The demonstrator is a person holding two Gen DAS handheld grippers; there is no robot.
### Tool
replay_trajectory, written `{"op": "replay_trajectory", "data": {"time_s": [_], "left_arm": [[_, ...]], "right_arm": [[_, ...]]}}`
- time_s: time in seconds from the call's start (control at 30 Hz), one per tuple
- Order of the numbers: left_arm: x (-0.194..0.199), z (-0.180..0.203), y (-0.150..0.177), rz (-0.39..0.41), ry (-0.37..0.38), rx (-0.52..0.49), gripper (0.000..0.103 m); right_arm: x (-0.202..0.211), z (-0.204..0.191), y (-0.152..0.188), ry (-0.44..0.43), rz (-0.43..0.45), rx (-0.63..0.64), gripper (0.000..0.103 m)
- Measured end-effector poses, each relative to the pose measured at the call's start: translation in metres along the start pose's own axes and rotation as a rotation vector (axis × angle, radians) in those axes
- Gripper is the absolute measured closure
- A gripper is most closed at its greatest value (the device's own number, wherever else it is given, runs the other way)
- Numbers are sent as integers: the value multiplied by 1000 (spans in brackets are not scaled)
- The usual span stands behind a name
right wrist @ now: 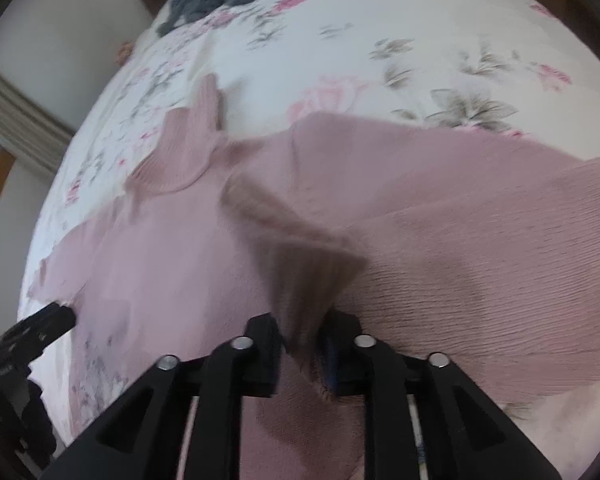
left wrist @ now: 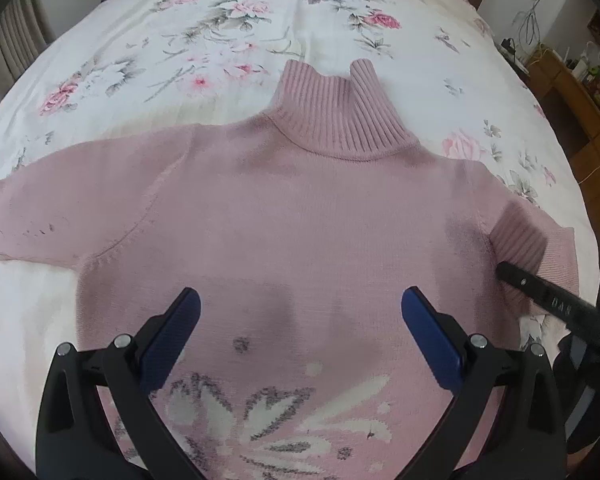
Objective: Fold small clothes
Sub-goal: 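Fold the held sleeve across the sweater body with the right gripper while the left gripper grasps the other cuff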
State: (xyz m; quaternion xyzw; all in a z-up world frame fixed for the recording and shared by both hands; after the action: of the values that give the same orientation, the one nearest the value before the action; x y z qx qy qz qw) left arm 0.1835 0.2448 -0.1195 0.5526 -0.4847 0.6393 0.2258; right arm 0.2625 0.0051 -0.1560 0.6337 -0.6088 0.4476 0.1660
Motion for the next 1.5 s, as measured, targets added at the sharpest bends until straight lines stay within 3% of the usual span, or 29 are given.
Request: {"op": "replay_trajectory", "data": {"time_s": [0.03, 0.13, 0.33, 0.43, 0.6, 0.63, 0.7, 0.8, 0.87, 1.13, 1.33, 1.43, 1.5], "left_arm": [[-1, 2, 0, -2, 3, -2, 3], [-3, 13, -1, -10, 23, -13, 3], [-18, 61, 1, -107, 163, -46, 3], [-34, 91, 5, -212, 262, -44, 4], [-57, 120, 9, -306, 342, -3, 5], [-60, 124, 9, -321, 353, 6, 9], [-64, 133, 10, -335, 354, 7, 27], [-61, 138, 8, -313, 334, 2, 59], [-57, 136, 4, -301, 339, 16, 94], [-6, 99, -9, -142, 392, 54, 97], [21, 34, -29, -11, 308, 94, 98], [24, -5, -39, 13, 270, 146, 98], [26, -33, -46, 41, 218, 174, 98]], "right_arm": [[2, -1, 5, -50, -7, 6, 67], [19, -2, 17, -123, 10, 20, 65], [76, 23, 44, -108, 101, -28, 64], [101, 42, 62, -94, 140, -76, 64], [123, 57, 84, -56, 180, -96, 63], [127, 58, 88, -46, 184, -90, 63], [131, 58, 94, -29, 188, -82, 62], [133, 58, 97, -4, 187, -72, 62], [133, 59, 99, 2, 190, -79, 61], [136, 60, 94, 13, 205, -104, 61], [141, 57, 83, 20, 220, -108, 61], [140, 57, 75, 10, 225, -124, 61], [136, 56, 69, 3, 224, -134, 56]]}}
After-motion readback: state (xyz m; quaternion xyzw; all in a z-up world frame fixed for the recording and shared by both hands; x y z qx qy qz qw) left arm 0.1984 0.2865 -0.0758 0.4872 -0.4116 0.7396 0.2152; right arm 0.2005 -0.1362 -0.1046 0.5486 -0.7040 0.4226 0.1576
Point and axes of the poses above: each gripper's, at about its wrist camera, not at the fingertips, and x roughly against the way its jaws point, z to its right, y to its underside, the point moved 1 cm from there along -x, roughly the way its jaws point, and after that the axes turned 13 degrees about -y, right-handed, at the moved point
